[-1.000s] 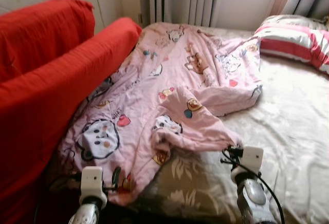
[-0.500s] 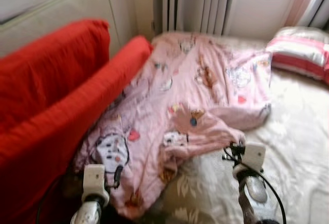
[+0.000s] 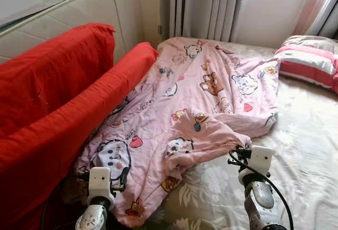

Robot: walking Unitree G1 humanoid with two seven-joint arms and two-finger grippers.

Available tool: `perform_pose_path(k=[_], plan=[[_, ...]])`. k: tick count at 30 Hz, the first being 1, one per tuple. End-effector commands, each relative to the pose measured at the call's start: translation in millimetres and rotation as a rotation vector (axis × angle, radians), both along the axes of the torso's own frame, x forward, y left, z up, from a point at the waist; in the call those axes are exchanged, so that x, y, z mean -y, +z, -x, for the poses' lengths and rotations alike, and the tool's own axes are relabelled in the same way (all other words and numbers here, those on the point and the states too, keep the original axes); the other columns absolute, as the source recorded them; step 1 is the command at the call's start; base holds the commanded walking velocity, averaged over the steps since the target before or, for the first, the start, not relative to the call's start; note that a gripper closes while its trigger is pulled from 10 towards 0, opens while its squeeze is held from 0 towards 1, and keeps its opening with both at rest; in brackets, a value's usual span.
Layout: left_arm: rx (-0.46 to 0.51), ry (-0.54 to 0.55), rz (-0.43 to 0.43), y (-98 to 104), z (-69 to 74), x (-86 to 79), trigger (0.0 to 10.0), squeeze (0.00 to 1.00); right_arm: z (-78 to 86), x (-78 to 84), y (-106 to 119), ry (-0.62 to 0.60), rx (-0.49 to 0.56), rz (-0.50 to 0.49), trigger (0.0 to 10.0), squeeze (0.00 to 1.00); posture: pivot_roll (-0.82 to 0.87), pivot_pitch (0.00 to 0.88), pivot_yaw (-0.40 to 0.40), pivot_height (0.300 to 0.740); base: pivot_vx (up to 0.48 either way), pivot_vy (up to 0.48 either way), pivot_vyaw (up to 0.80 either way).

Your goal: Clean up the room

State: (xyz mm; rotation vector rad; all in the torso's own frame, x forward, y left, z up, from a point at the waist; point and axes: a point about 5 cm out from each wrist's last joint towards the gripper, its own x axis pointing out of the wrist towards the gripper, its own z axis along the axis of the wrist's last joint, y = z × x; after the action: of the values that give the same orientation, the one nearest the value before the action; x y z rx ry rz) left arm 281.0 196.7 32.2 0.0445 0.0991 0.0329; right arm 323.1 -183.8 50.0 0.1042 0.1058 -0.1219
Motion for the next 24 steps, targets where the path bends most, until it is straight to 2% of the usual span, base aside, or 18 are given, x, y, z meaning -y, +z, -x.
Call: perform_pose_path(k=[1,24], plan=[[-0.012,0.000,0.004,-4.9,4.9,0.1,10.0,0.00,2.9,-0.9,-6.1,0.001,-0.036,0.002,10.0,0.00,0.03,0.137,-0.008,0.740,0.000,0.000,0.00],[-0.010,-0.005,0.001,-5.3,6.6,-0.2,10.0,0.00,2.6,-1.7,-6.0,-0.006,-0.039,0.002,10.0,0.00,0.03,0.150,-0.007,0.740,0.000,0.000,0.00]])
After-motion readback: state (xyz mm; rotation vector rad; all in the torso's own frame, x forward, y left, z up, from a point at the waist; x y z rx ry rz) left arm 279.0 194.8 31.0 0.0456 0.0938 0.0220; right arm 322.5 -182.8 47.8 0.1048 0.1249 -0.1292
